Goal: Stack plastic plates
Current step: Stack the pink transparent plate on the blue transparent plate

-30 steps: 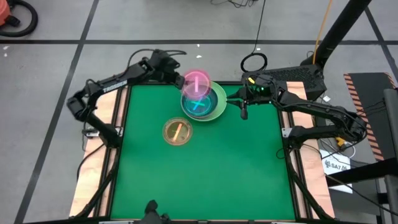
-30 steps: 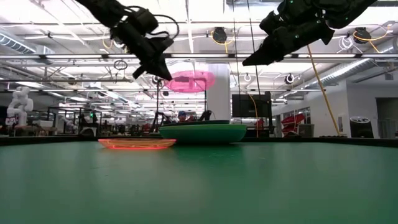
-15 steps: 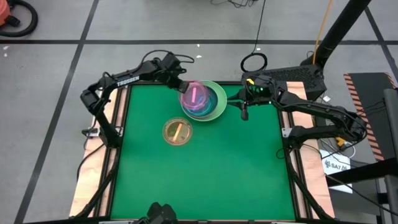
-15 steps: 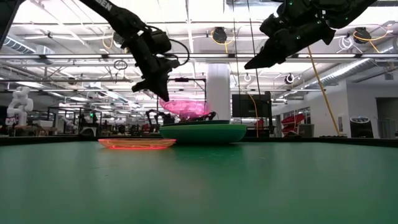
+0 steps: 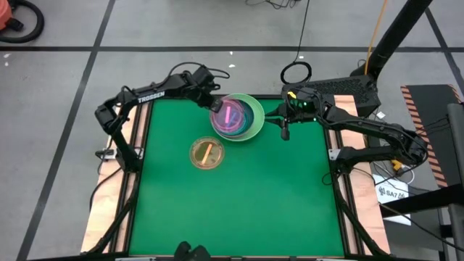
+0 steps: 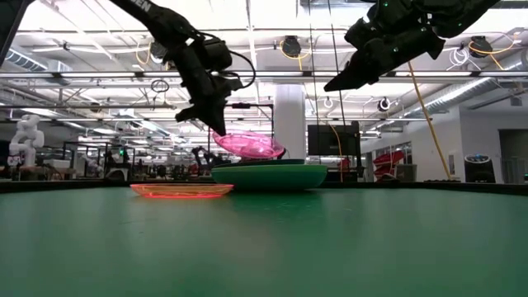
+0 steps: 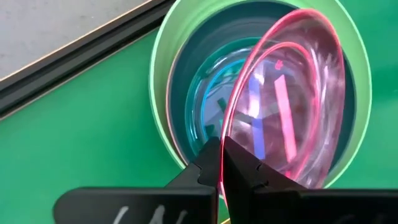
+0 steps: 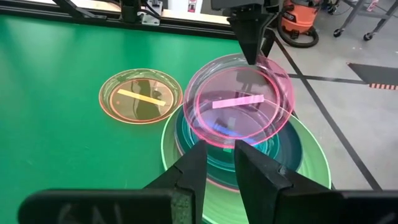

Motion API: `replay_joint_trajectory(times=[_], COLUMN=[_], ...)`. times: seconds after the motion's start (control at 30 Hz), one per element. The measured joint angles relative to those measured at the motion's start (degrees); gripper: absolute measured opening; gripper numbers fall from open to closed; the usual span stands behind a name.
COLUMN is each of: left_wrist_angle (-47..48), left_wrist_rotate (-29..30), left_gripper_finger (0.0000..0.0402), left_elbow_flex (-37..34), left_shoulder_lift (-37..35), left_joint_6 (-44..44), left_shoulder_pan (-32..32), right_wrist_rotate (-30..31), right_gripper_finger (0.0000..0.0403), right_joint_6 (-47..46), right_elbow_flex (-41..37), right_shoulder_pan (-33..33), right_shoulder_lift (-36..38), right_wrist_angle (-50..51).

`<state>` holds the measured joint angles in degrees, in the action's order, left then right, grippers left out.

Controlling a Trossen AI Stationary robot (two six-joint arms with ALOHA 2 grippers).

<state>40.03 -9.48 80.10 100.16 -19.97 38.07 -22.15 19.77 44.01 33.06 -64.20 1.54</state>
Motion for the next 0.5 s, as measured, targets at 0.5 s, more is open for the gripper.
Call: replay_joint_trajectory(times=[0.5], left_wrist_angle=[-1.25], left_wrist_rotate=[3.11], left_gripper_finger=[0.0015], left_elbow_flex=[0.01], left_shoulder_lift=[0.00], left_joint_6=[-1.29], left_shoulder_pan=[-0.84], right_wrist_rotate=[0.04], right_gripper_finger=[0.0075], right_joint_6=[0.46], right_elbow_flex=[0.00], right_shoulder_pan=[0.00], right_shoulder_lift=[0.00], right_wrist_angle=[-0.11])
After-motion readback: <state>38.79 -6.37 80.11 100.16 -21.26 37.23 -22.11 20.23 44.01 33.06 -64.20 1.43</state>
